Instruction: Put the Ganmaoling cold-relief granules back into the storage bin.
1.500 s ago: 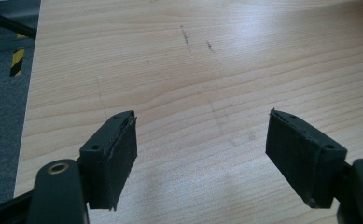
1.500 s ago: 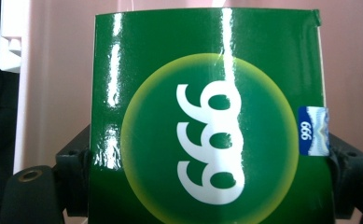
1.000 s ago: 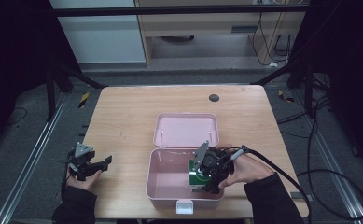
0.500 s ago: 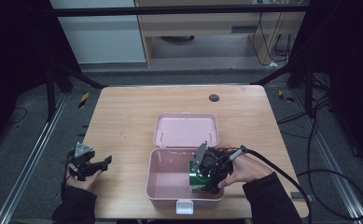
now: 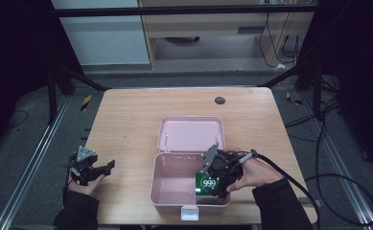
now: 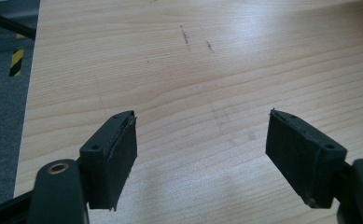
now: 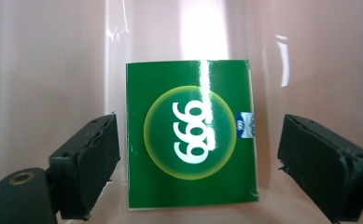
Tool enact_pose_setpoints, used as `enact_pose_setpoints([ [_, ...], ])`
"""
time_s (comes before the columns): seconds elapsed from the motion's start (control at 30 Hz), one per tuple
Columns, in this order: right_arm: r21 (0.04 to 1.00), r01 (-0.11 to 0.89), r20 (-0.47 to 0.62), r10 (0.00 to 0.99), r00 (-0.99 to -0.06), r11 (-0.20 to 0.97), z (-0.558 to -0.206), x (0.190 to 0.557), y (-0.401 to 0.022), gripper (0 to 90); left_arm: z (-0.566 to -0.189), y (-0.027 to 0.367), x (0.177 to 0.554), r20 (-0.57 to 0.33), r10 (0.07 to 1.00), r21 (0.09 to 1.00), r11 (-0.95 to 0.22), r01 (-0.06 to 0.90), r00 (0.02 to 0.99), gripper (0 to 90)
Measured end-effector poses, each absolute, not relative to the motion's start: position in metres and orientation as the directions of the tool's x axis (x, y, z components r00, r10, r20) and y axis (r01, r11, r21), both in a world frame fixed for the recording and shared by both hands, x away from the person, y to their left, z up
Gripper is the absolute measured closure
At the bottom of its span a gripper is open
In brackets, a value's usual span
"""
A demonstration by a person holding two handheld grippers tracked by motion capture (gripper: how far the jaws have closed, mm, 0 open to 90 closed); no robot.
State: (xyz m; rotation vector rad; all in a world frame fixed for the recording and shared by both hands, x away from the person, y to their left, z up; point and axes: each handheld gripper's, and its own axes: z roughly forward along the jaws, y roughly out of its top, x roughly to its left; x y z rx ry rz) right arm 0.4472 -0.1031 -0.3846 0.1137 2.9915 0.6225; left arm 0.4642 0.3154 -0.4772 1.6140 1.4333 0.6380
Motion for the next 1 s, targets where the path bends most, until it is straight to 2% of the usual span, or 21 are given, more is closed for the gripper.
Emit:
enact_pose_setpoints([
  [0.17, 0.452, 0.072, -0.090, 0.126, -0.988, 0.889, -0.374, 0.447, -0.111, 15.3, -0.477, 0.315, 0.464, -0.164, 0.964, 0.850, 0.030, 0.525, 0.209, 24.1],
  [0.2, 0.496, 0.083, -0.115, 0.160, -0.980, 0.864, -0.365, 0.447, -0.118, 17.2, -0.477, 0.315, 0.464, -0.164, 0.964, 0.850, 0.031, 0.526, 0.209, 24.1],
  [0.3, 0.548, 0.112, -0.141, 0.224, -0.964, 0.829, -0.353, 0.448, -0.127, 17.0, -0.477, 0.315, 0.464, -0.162, 0.964, 0.849, 0.028, 0.527, 0.210, 24.3],
  [0.33, 0.548, 0.112, -0.141, 0.224, -0.964, 0.829, -0.353, 0.448, -0.127, 17.0, -0.477, 0.315, 0.464, -0.162, 0.964, 0.849, 0.028, 0.527, 0.210, 24.3],
  [0.37, 0.571, 0.136, -0.174, 0.281, -0.944, 0.810, -0.346, 0.450, -0.134, 17.2, -0.477, 0.315, 0.464, -0.163, 0.964, 0.849, 0.029, 0.527, 0.209, 24.4],
  [0.4, 0.571, 0.136, -0.174, 0.281, -0.944, 0.810, -0.346, 0.450, -0.134, 17.2, -0.477, 0.315, 0.464, -0.163, 0.964, 0.849, 0.029, 0.527, 0.209, 24.4],
  [0.43, 0.585, 0.151, -0.199, 0.321, -0.926, 0.797, -0.341, 0.451, -0.142, 16.2, -0.477, 0.315, 0.464, -0.163, 0.964, 0.849, 0.028, 0.527, 0.210, 24.4],
  [0.57, 0.602, 0.173, -0.230, 0.376, -0.898, 0.780, -0.333, 0.451, -0.154, 12.5, -0.477, 0.315, 0.464, -0.163, 0.964, 0.849, 0.029, 0.527, 0.210, 24.7],
  [0.8, 0.677, 0.226, -0.240, 0.500, -0.832, 0.700, -0.331, 0.450, -0.176, 10.9, -0.477, 0.315, 0.464, -0.158, 0.964, 0.846, 0.020, 0.532, 0.215, 25.8],
  [0.87, 0.714, 0.270, -0.227, 0.578, -0.784, 0.646, -0.334, 0.450, -0.190, 10.3, -0.478, 0.315, 0.464, -0.158, 0.964, 0.847, 0.021, 0.532, 0.214, 26.1],
  [0.9, 0.714, 0.270, -0.227, 0.578, -0.784, 0.646, -0.334, 0.450, -0.190, 10.3, -0.478, 0.315, 0.464, -0.161, 0.963, 0.846, 0.022, 0.533, 0.214, 26.2],
  [1.0, 0.768, 0.307, -0.200, 0.666, -0.718, 0.561, -0.341, 0.449, -0.206, 9.1, -0.478, 0.314, 0.464, -0.161, 0.963, 0.845, 0.023, 0.534, 0.214, 26.4],
])
